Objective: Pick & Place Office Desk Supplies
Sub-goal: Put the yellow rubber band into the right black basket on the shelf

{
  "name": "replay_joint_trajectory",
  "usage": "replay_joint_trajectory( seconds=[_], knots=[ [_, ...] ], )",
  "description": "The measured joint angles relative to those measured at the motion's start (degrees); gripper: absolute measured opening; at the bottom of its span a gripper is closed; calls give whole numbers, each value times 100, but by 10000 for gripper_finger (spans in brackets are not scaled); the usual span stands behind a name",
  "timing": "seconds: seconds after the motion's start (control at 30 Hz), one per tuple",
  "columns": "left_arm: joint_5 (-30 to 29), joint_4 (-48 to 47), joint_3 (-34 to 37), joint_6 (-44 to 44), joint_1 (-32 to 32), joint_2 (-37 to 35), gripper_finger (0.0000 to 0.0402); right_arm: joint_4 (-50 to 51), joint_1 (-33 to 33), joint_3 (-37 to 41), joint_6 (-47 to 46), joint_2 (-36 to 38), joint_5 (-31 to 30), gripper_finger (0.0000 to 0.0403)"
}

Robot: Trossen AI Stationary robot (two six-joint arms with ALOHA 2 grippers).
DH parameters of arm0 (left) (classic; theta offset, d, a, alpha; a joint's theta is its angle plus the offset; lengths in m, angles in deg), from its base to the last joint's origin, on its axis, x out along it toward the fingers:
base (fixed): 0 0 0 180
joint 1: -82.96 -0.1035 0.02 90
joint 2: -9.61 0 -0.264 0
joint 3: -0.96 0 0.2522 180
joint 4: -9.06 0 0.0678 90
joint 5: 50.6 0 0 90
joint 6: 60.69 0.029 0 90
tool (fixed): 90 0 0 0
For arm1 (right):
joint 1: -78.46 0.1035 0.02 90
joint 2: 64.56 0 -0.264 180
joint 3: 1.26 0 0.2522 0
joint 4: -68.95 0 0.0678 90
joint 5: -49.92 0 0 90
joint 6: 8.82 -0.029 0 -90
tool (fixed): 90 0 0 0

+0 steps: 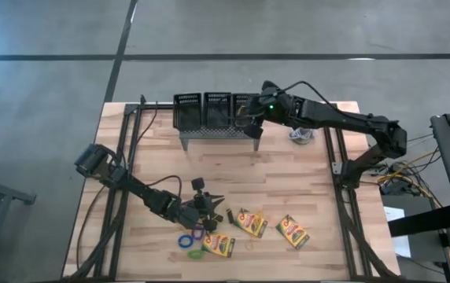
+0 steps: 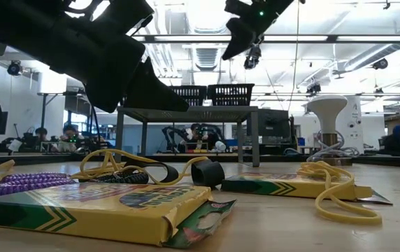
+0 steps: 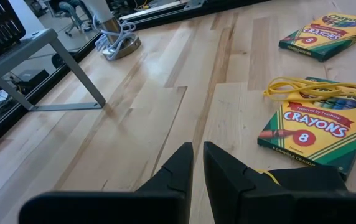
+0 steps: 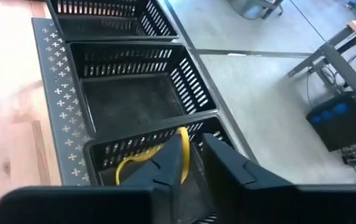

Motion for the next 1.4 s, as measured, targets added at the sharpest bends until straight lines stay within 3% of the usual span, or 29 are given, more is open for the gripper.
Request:
replay_joint_trajectory(
  seconds=[0.13, 0.27, 0.43, 0.67, 0.73, 0.87, 1.0, 1.1, 1.3, 1.4],
  knots=[
    [0, 0, 0, 0, 0, 0, 42, 66, 183, 21, -20, 292, 17, 109],
    [0, -2, 0, 0, 0, 0, 42, 74, 787, 329, -88, 737, 346, 133],
    [0, -18, 0, -33, 0, 0, 42, 95, 1843, 1322, -487, 1260, 449, 141],
    [0, -17, 0, -105, 0, 0, 42, 95, 3425, 2582, -1861, 1784, 433, 130],
    [0, -17, 0, -105, -2, 0, 42, 178, 3859, 2646, -2093, 1845, 182, 125],
    [0, -15, 0, -105, -13, 0, 42, 197, 4441, 2644, -2387, 1854, -958, 113],
    [0, -15, 0, -105, -13, 0, 42, 52, 4318, 2824, -2579, 1576, -999, 107],
    [1, -17, 0, -107, -14, 0, 42, -340, 3968, 3143, -2579, 1180, -518, 123],
    [2, -27, 0, -146, -17, 0, 42, -2250, 3094, 3640, -2216, 97, 821, 183],
    [2, -56, 0, -149, -17, 0, 42, -2711, 2924, 3611, -1892, -531, 1061, 201]
  ],
)
